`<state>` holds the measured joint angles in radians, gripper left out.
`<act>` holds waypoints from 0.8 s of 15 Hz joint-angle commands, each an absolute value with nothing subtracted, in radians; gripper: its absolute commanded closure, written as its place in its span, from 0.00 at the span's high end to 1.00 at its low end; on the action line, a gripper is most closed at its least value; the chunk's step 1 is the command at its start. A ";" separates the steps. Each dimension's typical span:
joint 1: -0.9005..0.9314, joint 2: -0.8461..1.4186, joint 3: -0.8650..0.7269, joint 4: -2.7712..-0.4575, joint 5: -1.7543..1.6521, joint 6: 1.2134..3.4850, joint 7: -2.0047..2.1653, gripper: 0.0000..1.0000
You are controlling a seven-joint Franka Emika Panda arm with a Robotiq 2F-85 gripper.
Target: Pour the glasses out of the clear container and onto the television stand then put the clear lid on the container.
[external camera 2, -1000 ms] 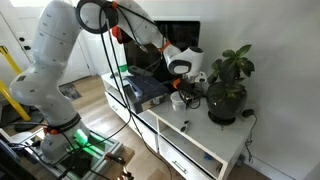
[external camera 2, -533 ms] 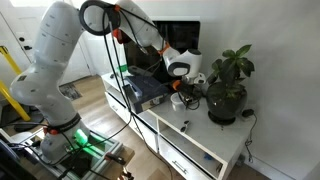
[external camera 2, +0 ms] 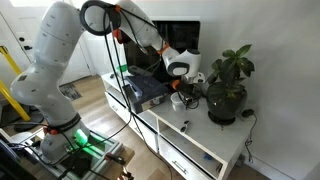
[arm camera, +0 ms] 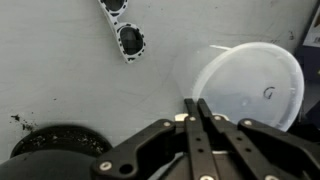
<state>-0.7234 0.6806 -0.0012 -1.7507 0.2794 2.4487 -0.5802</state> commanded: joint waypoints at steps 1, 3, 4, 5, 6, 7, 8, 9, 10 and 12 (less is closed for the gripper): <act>-0.706 0.690 -0.011 -1.745 0.274 2.462 -0.555 0.01; -0.702 0.694 -0.014 -1.742 0.271 2.466 -0.551 0.01; -0.699 0.697 -0.016 -1.740 0.269 2.468 -0.546 0.01; -0.696 0.700 -0.019 -1.738 0.265 2.472 -0.542 0.01; -0.695 0.702 -0.021 -1.737 0.262 2.475 -0.539 0.01; -0.694 0.705 -0.023 -1.736 0.260 2.480 -0.535 0.01; -0.694 0.708 -0.023 -1.735 0.258 2.483 -0.531 0.01; -0.694 0.709 -0.024 -1.734 0.257 2.483 -0.528 0.01; -0.694 0.711 -0.024 -1.734 0.256 2.484 -0.526 0.01; -0.695 0.712 -0.024 -1.734 0.255 2.479 -0.521 0.01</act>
<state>-0.7092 0.7007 -0.0098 -1.7489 0.2725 2.4752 -0.5535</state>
